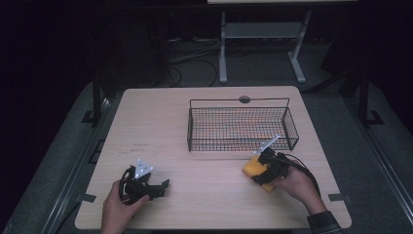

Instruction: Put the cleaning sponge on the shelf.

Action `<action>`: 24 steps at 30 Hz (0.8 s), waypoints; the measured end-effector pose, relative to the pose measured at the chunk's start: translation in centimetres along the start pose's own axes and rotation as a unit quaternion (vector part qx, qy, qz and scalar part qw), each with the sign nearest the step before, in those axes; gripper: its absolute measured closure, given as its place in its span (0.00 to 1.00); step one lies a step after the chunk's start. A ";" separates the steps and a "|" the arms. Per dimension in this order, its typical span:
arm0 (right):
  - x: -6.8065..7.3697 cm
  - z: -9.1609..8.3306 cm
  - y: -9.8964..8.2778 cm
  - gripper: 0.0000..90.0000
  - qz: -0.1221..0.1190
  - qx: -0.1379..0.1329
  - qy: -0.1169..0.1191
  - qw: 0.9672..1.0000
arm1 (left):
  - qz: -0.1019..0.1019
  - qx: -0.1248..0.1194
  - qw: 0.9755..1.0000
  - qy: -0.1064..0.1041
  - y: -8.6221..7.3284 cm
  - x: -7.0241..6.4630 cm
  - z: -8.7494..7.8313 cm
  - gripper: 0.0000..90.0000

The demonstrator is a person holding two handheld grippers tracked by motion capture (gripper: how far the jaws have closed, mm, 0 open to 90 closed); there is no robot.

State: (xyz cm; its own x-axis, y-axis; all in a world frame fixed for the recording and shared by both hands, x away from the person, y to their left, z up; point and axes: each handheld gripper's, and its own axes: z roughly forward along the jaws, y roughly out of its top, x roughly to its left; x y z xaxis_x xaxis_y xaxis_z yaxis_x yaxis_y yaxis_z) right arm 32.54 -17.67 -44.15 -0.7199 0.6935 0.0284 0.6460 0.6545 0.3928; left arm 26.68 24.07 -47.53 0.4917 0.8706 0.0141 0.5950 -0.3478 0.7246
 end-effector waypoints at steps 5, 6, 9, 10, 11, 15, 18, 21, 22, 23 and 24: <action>-0.1 -0.6 0.0 0.26 0.000 -0.002 0.000 1.000 | -0.001 0.000 1.000 0.000 0.0 0.0 0.0 0.14; -0.1 -0.8 -0.1 0.26 0.000 -0.002 0.002 1.000 | -0.001 0.000 1.000 0.000 0.0 0.0 0.0 0.14; -0.1 -1.1 -0.1 0.26 0.002 -0.002 0.001 1.000 | -0.001 0.000 1.000 0.000 0.0 0.0 0.0 0.14; -0.1 -1.2 -0.1 0.26 0.001 -0.002 0.003 1.000 | -0.001 0.000 1.000 0.000 0.0 0.0 0.0 0.14; -0.2 -1.3 -0.1 0.26 0.001 -0.002 0.003 1.000 | -0.001 0.000 1.000 0.000 0.0 0.0 0.0 0.14; -0.3 -1.9 -0.2 0.26 0.004 -0.003 0.004 1.000 | -0.001 0.000 1.000 0.000 0.0 0.0 0.0 0.14; -0.4 -2.5 0.1 0.26 0.006 -0.007 0.003 1.000 | -0.001 0.000 1.000 0.000 0.0 0.0 0.0 0.14; -0.4 -3.1 0.3 0.26 0.007 -0.010 0.001 1.000 | -0.001 0.000 1.000 0.000 0.0 0.0 0.0 0.14; -0.4 -3.6 0.4 0.26 0.004 -0.014 -0.001 1.000 | -0.001 0.000 1.000 0.000 0.0 0.0 0.0 0.14; -0.5 -3.9 0.4 0.26 0.004 -0.016 0.000 1.000 | -0.001 0.000 1.000 0.000 0.0 0.0 0.0 0.14; -0.5 -4.1 0.5 0.26 0.005 -0.016 -0.001 1.000 | 0.000 0.000 1.000 0.000 0.0 0.0 0.0 0.14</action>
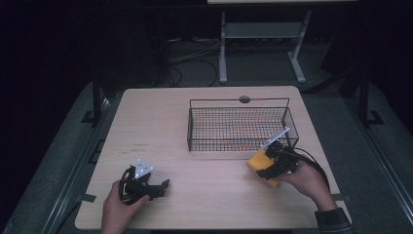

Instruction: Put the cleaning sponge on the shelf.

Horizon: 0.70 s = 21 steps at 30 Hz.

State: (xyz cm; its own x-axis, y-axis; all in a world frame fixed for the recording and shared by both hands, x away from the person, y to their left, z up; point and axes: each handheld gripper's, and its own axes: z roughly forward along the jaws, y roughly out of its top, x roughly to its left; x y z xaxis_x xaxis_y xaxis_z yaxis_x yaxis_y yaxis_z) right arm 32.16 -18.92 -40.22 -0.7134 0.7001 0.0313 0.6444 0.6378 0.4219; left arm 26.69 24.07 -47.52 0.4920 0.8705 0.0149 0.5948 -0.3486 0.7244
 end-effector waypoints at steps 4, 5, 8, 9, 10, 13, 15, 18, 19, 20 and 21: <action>-0.2 -0.8 0.2 0.26 0.003 -0.001 -0.001 1.000 | 0.000 0.000 1.000 0.000 0.0 0.0 0.0 0.14; -0.2 -0.8 0.2 0.26 0.003 -0.001 -0.001 1.000 | 0.000 0.000 1.000 0.000 0.0 0.0 0.0 0.14; -0.5 -1.6 0.4 0.27 0.007 -0.005 -0.001 1.000 | 0.000 0.000 1.000 0.000 0.0 0.0 0.0 0.14; -0.5 -1.8 0.4 0.27 0.007 -0.005 -0.001 1.000 | 0.000 0.000 1.000 0.000 0.0 0.0 0.0 0.14; -0.6 -2.0 0.5 0.27 0.007 -0.006 -0.001 1.000 | 0.000 0.000 1.000 0.000 0.0 0.0 0.0 0.14; -0.8 -2.6 0.7 0.27 0.009 -0.011 -0.003 1.000 | 0.000 0.000 1.000 0.000 0.0 0.0 0.0 0.14; -1.0 -2.9 0.9 0.27 0.009 -0.013 -0.005 1.000 | 0.000 0.000 1.000 0.000 0.0 0.0 0.0 0.14; -1.3 -3.4 1.2 0.27 0.009 -0.014 -0.008 1.000 | 0.000 0.000 1.000 0.000 0.0 0.0 0.0 0.14; -1.3 -3.6 1.3 0.27 0.010 -0.016 -0.010 1.000 | -0.002 -0.002 1.000 0.000 0.0 0.0 0.0 0.14; -1.4 -3.7 1.4 0.27 0.010 -0.018 -0.010 1.000 | -0.002 -0.002 1.000 0.000 0.0 0.0 0.0 0.14; -1.4 -3.7 1.4 0.27 0.010 -0.018 -0.010 1.000 | -0.002 -0.002 1.000 0.000 0.0 0.0 0.0 0.14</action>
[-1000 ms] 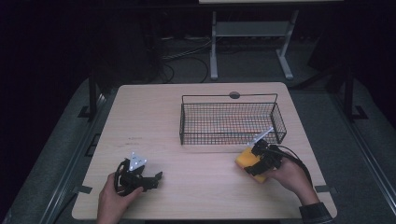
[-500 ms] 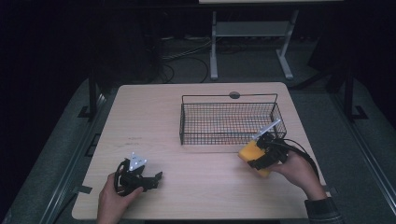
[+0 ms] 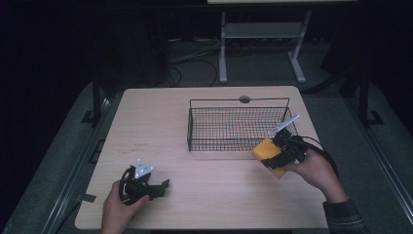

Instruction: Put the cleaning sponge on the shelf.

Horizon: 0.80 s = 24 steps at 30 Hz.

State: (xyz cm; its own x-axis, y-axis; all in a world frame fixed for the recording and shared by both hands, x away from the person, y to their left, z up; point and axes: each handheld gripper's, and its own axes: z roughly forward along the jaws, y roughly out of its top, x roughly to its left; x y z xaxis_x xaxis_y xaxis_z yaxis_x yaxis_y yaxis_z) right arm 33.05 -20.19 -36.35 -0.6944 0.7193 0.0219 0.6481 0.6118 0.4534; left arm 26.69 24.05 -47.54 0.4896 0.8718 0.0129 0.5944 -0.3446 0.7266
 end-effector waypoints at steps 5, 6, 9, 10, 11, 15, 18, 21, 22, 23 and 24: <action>-0.5 -0.6 0.6 0.27 0.003 -0.005 -0.004 1.000 | 0.000 0.001 1.000 0.000 0.0 0.0 0.0 0.14; -0.7 -0.7 0.7 0.27 0.005 -0.005 -0.004 1.000 | 0.000 0.001 1.000 0.000 0.0 0.0 0.0 0.14; -1.1 -1.0 1.0 0.27 0.009 -0.010 -0.004 1.000 | 0.000 0.001 1.000 0.000 0.0 0.0 0.0 0.14; -1.2 -1.1 1.1 0.27 0.012 -0.011 -0.004 1.000 | 0.001 0.001 1.000 0.000 0.0 0.0 0.0 0.14; -1.5 -1.2 1.3 0.27 0.012 -0.013 -0.007 1.000 | 0.002 0.001 1.000 0.000 0.0 0.0 0.0 0.14; -2.0 -1.5 1.8 0.27 0.015 -0.016 -0.007 1.000 | 0.000 0.000 1.000 0.000 0.0 0.0 0.0 0.14; -2.5 -1.5 2.2 0.27 0.021 -0.015 -0.010 1.000 | -0.001 0.000 1.000 0.000 0.0 0.0 0.0 0.14; -3.2 -1.6 2.6 0.27 0.026 -0.013 -0.014 0.999 | -0.001 0.001 1.000 -0.001 0.0 0.0 0.0 0.14; -3.2 -1.6 2.6 0.27 0.026 -0.013 -0.014 0.999 | -0.001 0.001 1.000 -0.001 0.0 0.0 0.0 0.14; -3.5 -1.6 2.8 0.27 0.028 -0.012 -0.016 0.999 | 0.000 0.001 1.000 -0.001 0.0 0.0 0.0 0.14; -3.5 -1.6 2.8 0.27 0.028 -0.012 -0.016 0.999 | 0.001 0.001 1.000 0.000 0.0 0.0 0.0 0.14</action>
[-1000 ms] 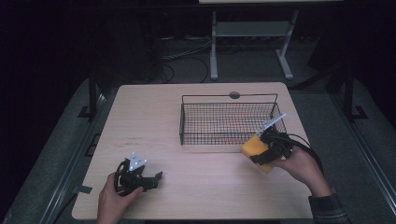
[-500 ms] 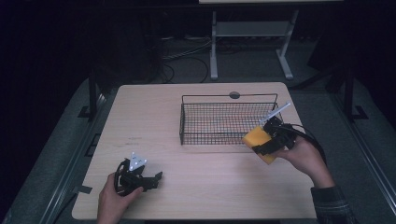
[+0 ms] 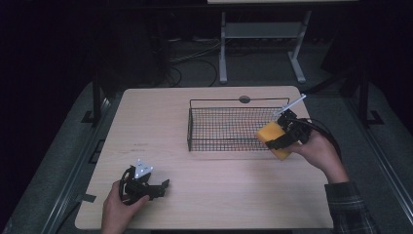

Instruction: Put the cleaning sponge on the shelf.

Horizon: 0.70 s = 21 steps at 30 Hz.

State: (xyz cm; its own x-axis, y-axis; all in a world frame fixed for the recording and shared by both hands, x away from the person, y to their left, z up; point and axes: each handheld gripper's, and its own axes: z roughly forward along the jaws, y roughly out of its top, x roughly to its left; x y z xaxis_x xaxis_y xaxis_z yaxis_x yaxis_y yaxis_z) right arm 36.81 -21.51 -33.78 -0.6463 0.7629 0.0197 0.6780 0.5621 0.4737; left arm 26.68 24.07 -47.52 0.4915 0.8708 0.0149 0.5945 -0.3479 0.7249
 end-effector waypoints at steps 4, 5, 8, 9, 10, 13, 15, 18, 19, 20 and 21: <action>-0.7 0.2 0.6 0.27 0.004 0.005 -0.004 1.000 | 0.000 0.000 1.000 0.000 0.0 0.0 0.0 0.14; -0.8 0.3 0.8 0.27 0.005 0.007 -0.006 1.000 | 0.000 0.000 1.000 0.000 0.0 0.0 0.0 0.14; -1.2 0.4 1.2 0.27 0.008 0.007 -0.008 1.000 | -0.001 0.000 1.000 0.000 0.0 0.0 0.0 0.14; -1.5 0.4 1.3 0.27 0.008 0.007 -0.010 1.000 | -0.001 0.000 1.000 0.000 0.0 0.0 0.0 0.14; -1.6 0.4 1.4 0.27 0.010 0.008 -0.011 1.000 | -0.001 0.000 1.000 0.000 0.0 0.0 0.0 0.14; -2.1 0.5 1.8 0.27 0.016 0.008 -0.015 1.000 | -0.001 0.000 1.000 0.000 0.0 0.0 0.0 0.14; -2.4 0.5 2.0 0.27 0.019 0.008 -0.018 1.000 | -0.001 0.000 1.000 0.000 0.0 0.0 0.0 0.14; -3.0 0.7 2.3 0.27 0.023 0.008 -0.019 1.000 | -0.001 0.000 1.000 0.000 0.0 0.0 0.0 0.14; -3.2 0.8 2.4 0.27 0.024 0.009 -0.021 0.999 | -0.001 0.000 1.000 0.000 0.0 0.0 0.0 0.14; -3.4 0.9 2.5 0.27 0.027 0.010 -0.023 0.999 | -0.001 0.000 1.000 0.000 0.0 0.0 0.0 0.14; -3.7 1.0 2.6 0.27 0.031 0.011 -0.024 0.999 | -0.001 0.000 1.000 0.000 0.0 0.0 0.0 0.14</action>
State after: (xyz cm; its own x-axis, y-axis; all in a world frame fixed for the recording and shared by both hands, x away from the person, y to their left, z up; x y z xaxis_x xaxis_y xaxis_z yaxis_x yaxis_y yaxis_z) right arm 41.29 -22.58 -33.50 -0.5859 0.8104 0.0066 0.7242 0.5198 0.4531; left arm 26.66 24.05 -47.52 0.4901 0.8716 0.0134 0.5960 -0.3463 0.7244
